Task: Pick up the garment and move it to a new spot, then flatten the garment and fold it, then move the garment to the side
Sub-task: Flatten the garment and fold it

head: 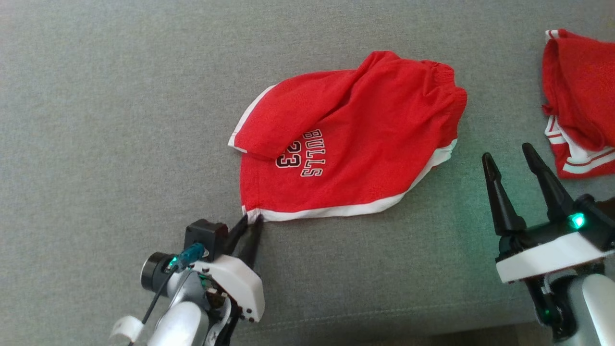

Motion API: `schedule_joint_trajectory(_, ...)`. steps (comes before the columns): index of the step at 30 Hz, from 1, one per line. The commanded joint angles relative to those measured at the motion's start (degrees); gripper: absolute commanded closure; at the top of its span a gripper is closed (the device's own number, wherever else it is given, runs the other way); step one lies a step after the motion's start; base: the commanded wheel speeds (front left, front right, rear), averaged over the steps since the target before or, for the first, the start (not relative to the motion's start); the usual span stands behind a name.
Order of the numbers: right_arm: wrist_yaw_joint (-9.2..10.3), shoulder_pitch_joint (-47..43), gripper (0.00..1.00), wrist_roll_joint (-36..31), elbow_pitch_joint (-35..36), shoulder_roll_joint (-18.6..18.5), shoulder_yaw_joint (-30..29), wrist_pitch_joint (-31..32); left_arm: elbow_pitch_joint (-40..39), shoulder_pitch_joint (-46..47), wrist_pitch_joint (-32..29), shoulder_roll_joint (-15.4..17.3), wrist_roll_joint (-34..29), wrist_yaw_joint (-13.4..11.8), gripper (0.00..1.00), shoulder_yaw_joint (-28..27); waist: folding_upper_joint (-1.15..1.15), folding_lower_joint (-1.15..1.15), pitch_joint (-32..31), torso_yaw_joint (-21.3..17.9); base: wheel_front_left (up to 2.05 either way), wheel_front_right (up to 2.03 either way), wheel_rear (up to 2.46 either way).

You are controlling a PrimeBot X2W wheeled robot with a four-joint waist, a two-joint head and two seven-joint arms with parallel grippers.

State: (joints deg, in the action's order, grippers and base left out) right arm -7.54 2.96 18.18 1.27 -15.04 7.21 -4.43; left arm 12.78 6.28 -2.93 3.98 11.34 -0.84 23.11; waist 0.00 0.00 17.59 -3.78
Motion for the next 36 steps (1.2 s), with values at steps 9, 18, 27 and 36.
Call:
schedule_joint_trajectory(9,0.05,2.6,0.00,1.5,-3.5,-2.5,0.6,4.3,-1.3,2.4,1.2,0.8,0.1,-0.6,1.00,-1.5,0.00,0.00,0.6,0.5,0.00,0.00,0.00)
schedule_joint_trajectory(18,0.05,8.6,0.00,4.5,-8.1,-4.5,6.8,6.5,-1.2,3.7,2.3,0.7,-0.2,-0.7,1.00,-0.7,0.00,0.00,1.4,2.2,0.00,0.00,0.00)
schedule_joint_trajectory(27,0.05,11.5,0.00,5.8,-10.7,-6.6,10.4,10.2,-0.8,4.5,3.3,0.6,0.1,-0.8,1.00,0.1,0.00,0.00,2.0,3.0,0.00,0.00,0.00)
schedule_joint_trajectory(36,0.05,12.3,1.00,6.4,-11.4,-7.2,11.8,11.7,-0.1,5.1,4.1,0.5,0.6,-0.9,1.00,0.6,0.00,0.00,2.0,3.1,0.00,0.00,0.00)
